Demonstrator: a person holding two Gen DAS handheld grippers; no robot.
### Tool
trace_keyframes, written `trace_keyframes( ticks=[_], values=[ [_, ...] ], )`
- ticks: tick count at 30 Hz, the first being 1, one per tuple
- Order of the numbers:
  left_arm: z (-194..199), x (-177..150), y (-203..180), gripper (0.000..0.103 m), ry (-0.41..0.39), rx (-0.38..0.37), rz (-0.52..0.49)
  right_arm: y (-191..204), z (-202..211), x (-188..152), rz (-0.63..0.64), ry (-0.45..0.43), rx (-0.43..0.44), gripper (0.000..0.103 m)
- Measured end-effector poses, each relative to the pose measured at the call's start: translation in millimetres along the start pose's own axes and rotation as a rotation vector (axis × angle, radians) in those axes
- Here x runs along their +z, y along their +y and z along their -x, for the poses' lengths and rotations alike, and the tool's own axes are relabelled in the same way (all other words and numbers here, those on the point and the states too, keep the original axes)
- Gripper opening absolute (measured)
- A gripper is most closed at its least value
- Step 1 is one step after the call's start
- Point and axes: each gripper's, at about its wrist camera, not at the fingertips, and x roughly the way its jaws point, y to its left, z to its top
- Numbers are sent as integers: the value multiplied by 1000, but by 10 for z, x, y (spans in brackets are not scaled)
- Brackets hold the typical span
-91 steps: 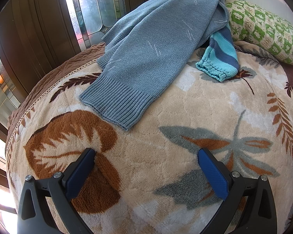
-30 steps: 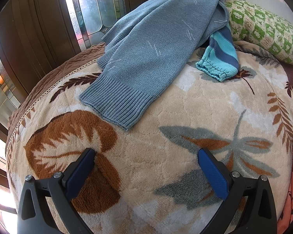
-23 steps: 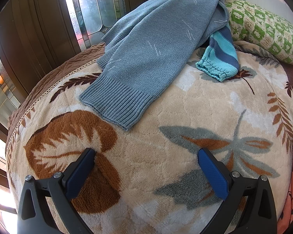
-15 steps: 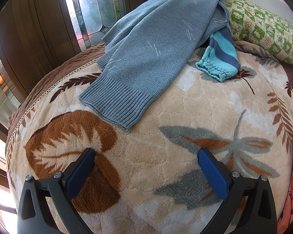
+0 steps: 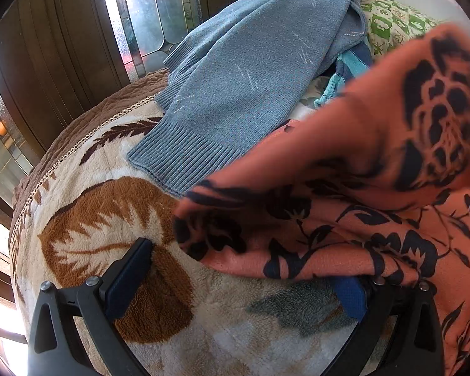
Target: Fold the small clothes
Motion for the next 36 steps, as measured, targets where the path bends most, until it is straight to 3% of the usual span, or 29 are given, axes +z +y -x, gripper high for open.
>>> trace_keyframes(
  ticks=[16,21,25,28,30,36],
  values=[
    [-9,-1,-11,103,6,0,1,2,4,-3,0,1,0,102],
    [157,79,46,103,157,-33,-77,3,4,3,0,2,1,102],
    [1006,-56,308,103,-56,-38,-164,11,9,3,-4,-2,-1,102],
    [1691,-334,542,103,-181,-92,-214,41,10,15,-3,4,-16,102],
    [2064,-550,595,103,-219,-132,-253,33,17,20,-8,30,-8,102],
    [2778,-1004,404,103,-281,-294,-317,-72,117,106,50,270,85,102]
  ],
)
